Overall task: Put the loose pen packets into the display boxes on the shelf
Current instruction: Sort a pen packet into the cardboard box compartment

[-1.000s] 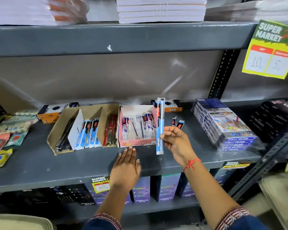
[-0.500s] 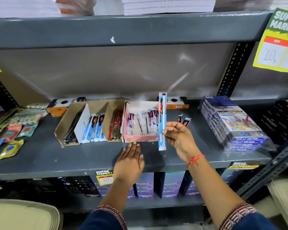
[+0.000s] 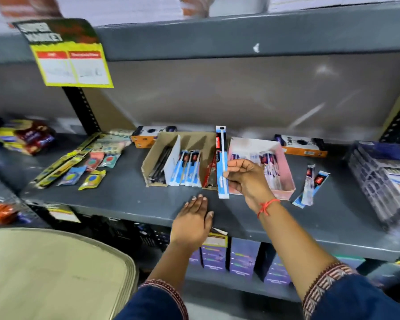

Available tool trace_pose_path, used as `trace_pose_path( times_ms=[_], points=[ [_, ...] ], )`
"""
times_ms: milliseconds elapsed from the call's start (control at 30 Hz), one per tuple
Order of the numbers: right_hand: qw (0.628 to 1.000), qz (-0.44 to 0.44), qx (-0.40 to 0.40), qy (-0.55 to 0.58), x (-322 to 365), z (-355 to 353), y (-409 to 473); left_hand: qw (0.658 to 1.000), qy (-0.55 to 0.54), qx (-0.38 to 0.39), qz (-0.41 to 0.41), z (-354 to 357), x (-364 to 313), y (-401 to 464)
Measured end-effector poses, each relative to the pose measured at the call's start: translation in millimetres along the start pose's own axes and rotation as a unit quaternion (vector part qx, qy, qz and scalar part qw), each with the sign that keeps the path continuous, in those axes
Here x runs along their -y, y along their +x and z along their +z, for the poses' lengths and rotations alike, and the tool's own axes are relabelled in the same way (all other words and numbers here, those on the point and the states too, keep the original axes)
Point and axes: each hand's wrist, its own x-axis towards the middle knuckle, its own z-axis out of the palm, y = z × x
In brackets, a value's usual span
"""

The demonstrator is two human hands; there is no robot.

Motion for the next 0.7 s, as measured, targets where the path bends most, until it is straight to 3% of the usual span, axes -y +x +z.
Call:
trace_pose_path(
  times_ms=[200,367,567,700],
  points=[
    [0.999,0.011,-0.024,-0.03,-5.0,58.1,22.4,1.0,-0.003,0.002,-0.018,-12.7,56.9,1.7],
    [0.987,-0.01,-0.103,-0.12,-18.5,92.1,49.2,1.0,0.003,-0.003,-0.014,-16.5,93.0,-0.3],
    [0.929,-0.037,-0.162,-0.33,-25.6,116.2,71.4,0.998,0.008,-0.032,-0.044,-27.7,131.7,-5.6],
    [0.896,-0.047,-0.158,-0.412,-28.0,131.0,78.5,0.998,-0.013,-0.017,-0.06,-27.8,134.0,0.1]
  ],
)
